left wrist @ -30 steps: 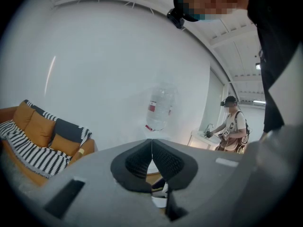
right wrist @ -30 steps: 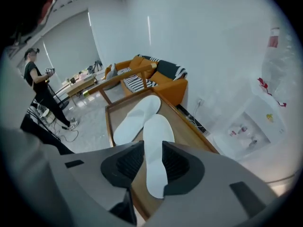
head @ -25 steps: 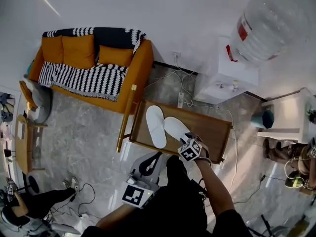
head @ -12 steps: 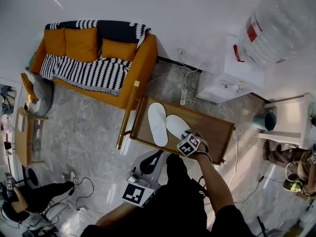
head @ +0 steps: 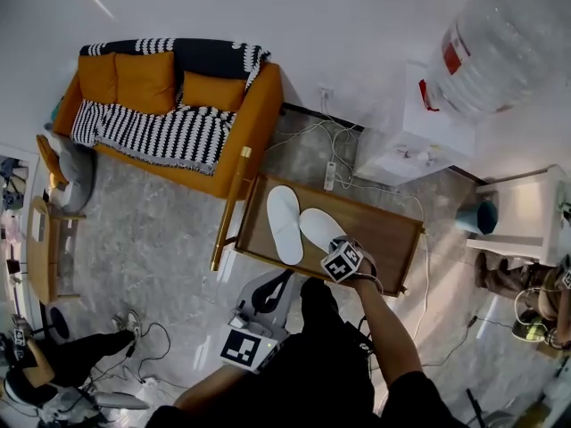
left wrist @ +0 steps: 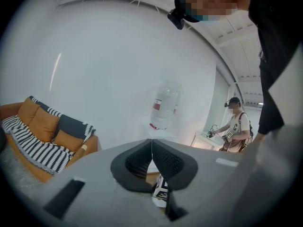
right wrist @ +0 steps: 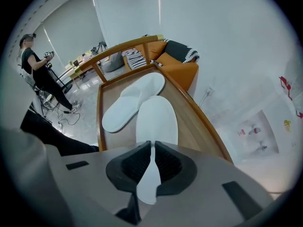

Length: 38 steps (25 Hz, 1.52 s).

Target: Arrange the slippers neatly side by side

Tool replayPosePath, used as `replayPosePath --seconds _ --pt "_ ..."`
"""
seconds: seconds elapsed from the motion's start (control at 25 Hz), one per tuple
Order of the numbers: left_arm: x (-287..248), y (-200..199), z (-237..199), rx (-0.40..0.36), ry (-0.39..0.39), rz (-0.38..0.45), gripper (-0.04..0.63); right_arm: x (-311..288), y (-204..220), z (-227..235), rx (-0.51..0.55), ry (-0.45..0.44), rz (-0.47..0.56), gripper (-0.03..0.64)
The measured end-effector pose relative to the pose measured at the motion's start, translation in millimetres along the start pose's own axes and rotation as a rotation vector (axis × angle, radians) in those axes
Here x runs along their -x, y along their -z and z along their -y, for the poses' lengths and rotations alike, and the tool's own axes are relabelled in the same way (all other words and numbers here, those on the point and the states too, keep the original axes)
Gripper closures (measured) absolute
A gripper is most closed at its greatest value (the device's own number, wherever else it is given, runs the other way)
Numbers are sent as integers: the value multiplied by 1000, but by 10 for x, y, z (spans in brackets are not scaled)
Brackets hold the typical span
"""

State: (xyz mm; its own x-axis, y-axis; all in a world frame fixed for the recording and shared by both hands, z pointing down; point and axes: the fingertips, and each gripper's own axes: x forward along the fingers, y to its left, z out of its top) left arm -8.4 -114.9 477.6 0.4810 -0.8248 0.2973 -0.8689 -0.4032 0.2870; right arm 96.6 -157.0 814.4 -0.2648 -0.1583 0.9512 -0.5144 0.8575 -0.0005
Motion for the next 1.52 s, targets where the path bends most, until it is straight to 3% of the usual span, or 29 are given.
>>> replayPosePath --seconds 0.48,1.16,1.52 --pt "111 -53 55 -16 47 21 578 358 93 81 -250 54 63 589" --pt "220 -84 214 -39 122 25 578 604 714 417 -826 126 123 591" --pt "131 -64 337 -54 144 10 578 505 1040 566 -967 139 114 591"
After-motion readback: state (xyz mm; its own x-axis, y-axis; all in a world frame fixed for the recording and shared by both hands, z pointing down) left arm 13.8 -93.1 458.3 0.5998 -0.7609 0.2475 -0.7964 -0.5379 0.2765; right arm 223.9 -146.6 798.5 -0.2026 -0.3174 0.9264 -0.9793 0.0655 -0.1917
